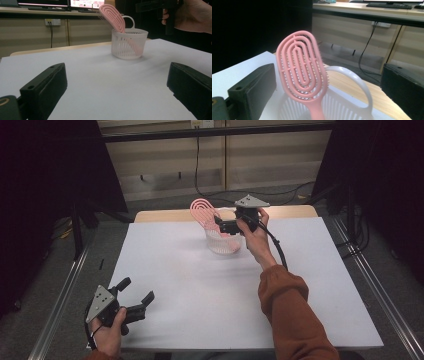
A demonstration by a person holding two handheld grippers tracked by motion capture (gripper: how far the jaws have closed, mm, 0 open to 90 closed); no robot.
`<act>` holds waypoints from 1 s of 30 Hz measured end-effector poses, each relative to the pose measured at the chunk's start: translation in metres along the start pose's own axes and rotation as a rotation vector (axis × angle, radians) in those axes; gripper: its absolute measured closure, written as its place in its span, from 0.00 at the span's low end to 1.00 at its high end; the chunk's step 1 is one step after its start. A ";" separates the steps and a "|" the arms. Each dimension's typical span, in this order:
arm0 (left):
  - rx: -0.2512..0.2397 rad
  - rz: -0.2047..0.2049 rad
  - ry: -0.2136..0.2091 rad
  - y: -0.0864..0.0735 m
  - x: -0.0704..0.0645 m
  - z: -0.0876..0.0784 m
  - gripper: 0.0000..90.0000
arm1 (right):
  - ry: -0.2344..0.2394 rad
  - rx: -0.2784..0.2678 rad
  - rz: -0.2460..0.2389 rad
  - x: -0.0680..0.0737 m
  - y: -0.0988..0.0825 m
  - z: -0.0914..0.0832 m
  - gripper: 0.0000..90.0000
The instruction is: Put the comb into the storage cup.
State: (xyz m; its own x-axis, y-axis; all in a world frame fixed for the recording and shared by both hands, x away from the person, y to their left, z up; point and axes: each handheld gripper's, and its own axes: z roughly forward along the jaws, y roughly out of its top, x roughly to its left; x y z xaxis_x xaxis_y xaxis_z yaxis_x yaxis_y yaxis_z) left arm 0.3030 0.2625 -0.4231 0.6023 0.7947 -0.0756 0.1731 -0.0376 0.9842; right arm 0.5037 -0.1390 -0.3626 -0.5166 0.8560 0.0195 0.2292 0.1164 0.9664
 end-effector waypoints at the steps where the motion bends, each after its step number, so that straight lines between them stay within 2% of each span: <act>1: 0.000 -0.010 0.000 -0.001 0.000 0.001 0.03 | 0.000 -0.003 0.003 -0.001 -0.001 -0.002 0.00; 6: 0.009 -0.024 0.024 -0.003 0.004 0.000 0.03 | -0.017 -0.024 0.003 -0.004 -0.005 -0.011 0.00; 11: 0.003 -0.011 0.023 -0.002 0.003 -0.001 0.03 | -0.036 -0.064 0.015 -0.007 -0.008 -0.024 0.00; 22: 0.004 -0.013 0.034 -0.002 0.000 0.001 0.04 | -0.061 -0.077 0.005 -0.010 -0.015 -0.046 0.00; 30: -0.015 -0.020 0.047 0.000 0.000 -0.001 0.04 | -0.079 -0.080 -0.004 -0.008 -0.016 -0.060 0.00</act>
State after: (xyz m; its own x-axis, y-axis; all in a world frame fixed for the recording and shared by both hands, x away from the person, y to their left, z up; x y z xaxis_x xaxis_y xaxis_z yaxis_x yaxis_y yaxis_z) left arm 0.3020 0.2631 -0.4232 0.5615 0.8228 -0.0883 0.1731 -0.0124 0.9848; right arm 0.4546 -0.1776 -0.3630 -0.4503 0.8929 -0.0014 0.1592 0.0819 0.9838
